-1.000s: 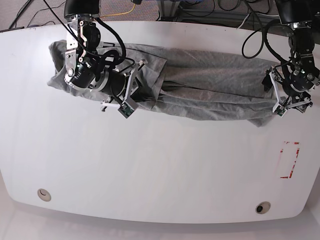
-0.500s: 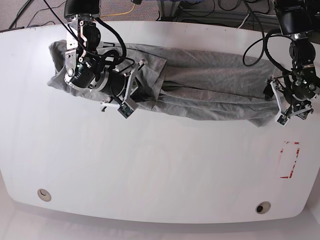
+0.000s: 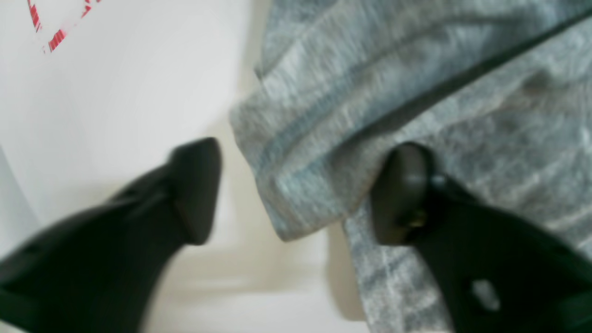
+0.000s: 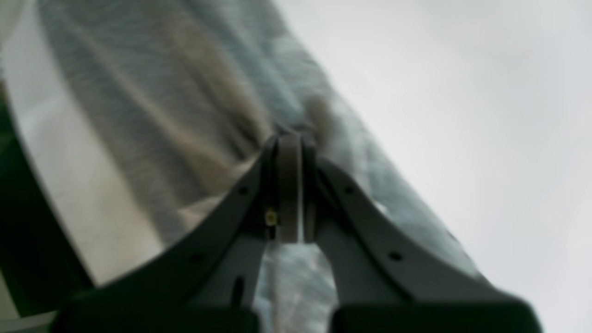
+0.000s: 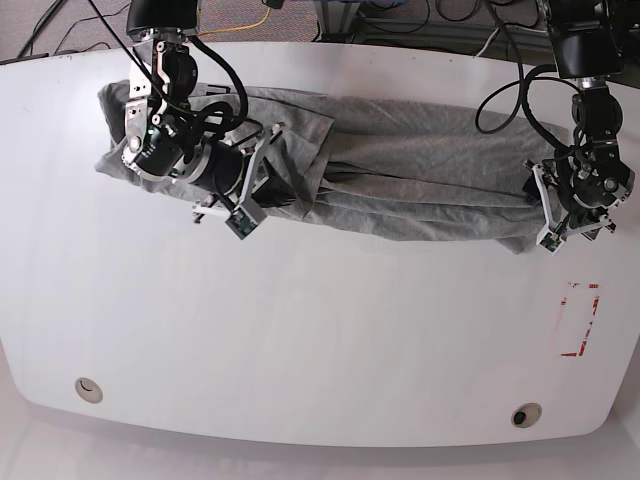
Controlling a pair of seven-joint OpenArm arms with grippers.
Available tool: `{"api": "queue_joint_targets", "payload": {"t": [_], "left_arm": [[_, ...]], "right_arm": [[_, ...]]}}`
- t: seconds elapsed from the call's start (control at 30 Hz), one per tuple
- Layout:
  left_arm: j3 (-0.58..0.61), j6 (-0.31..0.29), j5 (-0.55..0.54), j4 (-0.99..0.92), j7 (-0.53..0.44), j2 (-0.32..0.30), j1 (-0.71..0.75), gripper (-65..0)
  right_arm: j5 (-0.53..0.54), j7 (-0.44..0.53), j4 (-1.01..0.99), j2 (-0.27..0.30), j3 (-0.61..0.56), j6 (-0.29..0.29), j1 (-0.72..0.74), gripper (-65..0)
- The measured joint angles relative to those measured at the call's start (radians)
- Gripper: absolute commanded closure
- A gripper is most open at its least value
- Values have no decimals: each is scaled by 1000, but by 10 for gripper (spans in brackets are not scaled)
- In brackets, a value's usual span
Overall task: Layout the t-shirt on the table in an organized manner, then fold the t-shirt properly
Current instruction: 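Close the left gripper on the end of the shirt strip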
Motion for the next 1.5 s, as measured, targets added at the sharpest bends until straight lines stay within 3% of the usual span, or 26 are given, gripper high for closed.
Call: {"api": "queue_joint_targets", "payload": {"t": [0.1,0.37,0.53,1.5], "left_arm": [[0,0,0,0,0,-2,0,-192],[0,0,0,0,0,-2,-1,-108],[0,0,-1,3,0,-1,-1,0],[-54,0,-2,329,1,-2,86,0]], "right_arm": [[0,0,0,0,17,0,-4,-6],[0,0,0,0,44,0,-7,-6],[0,0,0,0,41,0,-7,-6],[0,0,-56,-2,38,0,-7,-6]]}}
